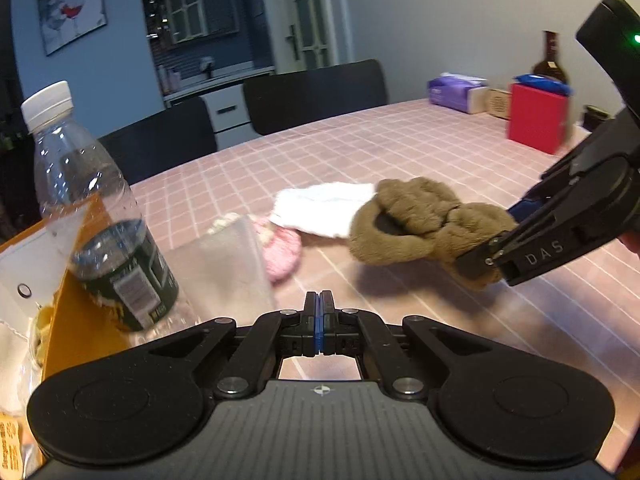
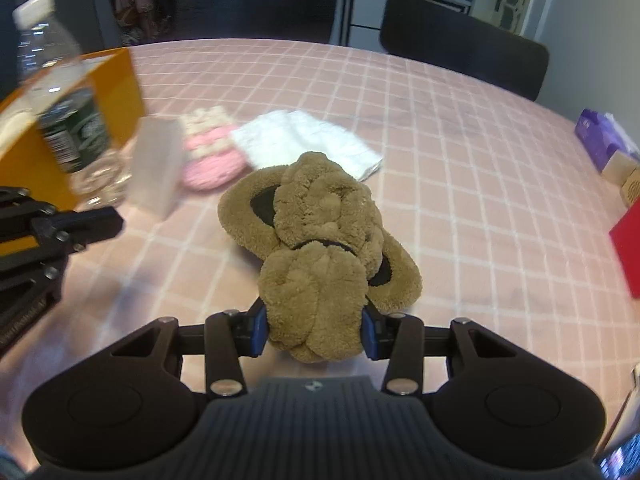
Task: Organize soft objects
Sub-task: 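Grasp the brown plush toy with right tool while left tool grasps the clear plastic bag, then lift and carry the plush toy and plastic bag over the box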
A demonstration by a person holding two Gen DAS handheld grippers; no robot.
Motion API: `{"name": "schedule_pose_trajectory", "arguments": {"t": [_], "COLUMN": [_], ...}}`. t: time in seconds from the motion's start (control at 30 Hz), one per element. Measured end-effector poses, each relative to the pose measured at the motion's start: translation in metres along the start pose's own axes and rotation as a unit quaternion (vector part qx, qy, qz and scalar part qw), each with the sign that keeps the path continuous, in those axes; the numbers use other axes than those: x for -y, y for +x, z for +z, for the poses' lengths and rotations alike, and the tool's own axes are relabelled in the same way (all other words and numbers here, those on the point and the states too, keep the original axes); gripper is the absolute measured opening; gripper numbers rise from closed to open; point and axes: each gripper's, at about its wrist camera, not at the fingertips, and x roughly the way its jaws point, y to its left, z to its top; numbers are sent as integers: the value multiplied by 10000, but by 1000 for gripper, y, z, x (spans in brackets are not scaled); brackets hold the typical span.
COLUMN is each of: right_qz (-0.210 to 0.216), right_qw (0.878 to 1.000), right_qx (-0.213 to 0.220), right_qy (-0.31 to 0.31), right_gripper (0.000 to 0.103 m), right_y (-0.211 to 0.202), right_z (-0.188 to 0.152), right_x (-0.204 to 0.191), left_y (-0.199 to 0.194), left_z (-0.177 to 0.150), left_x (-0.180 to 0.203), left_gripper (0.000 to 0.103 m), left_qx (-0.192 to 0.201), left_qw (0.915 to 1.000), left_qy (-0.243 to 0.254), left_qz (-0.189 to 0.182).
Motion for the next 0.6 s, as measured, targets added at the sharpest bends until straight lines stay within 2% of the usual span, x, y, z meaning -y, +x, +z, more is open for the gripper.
{"name": "schedule_pose_trajectory", "arguments": {"t": [0.2, 0.33, 0.4, 0.43, 0.47, 0.5, 0.53, 0.57, 0.6], "right_qz": [314, 423, 361, 288, 191, 100, 44, 7, -41], "right_qw": [9995, 9990, 9992, 9993, 9995, 9997, 9997, 9998, 9998], "right_qx": [-78, -116, -101, -55, 1, 57, 100, 128, 153], "right_qy": [57, -54, -169, -211, -235, -233, -199, -149, -87], "right_gripper": [44, 44, 44, 44, 44, 44, 44, 44, 44], "right_y": [-17, -20, -18, -17, -17, -16, -17, -16, -15], "right_z": [-25, -33, -32, -31, -30, -29, -27, -23, -20], "right_x": [-13, -26, -30, -31, -30, -29, -26, -22, -17], "left_y": [-23, -27, -23, -21, -18, -15, -12, -7, 0], "left_z": [-25, -36, -36, -34, -30, -28, -26, -24, -19], "left_x": [-4, -6, -5, -3, -3, -3, -6, -9, -10], "left_gripper": [0, 0, 4, 12, 28, 37, 54, 59, 59], "left_qx": [7, -15, 11, 49, 102, 174, 245, 312, 354], "left_qw": [9997, 9997, 9999, 9998, 9994, 9989, 9986, 9982, 9979], "left_qy": [-195, -236, -95, 22, 87, 89, 50, 14, 29], "left_qz": [-156, -48, 91, 192, 315, 420, 476, 507, 548]}}
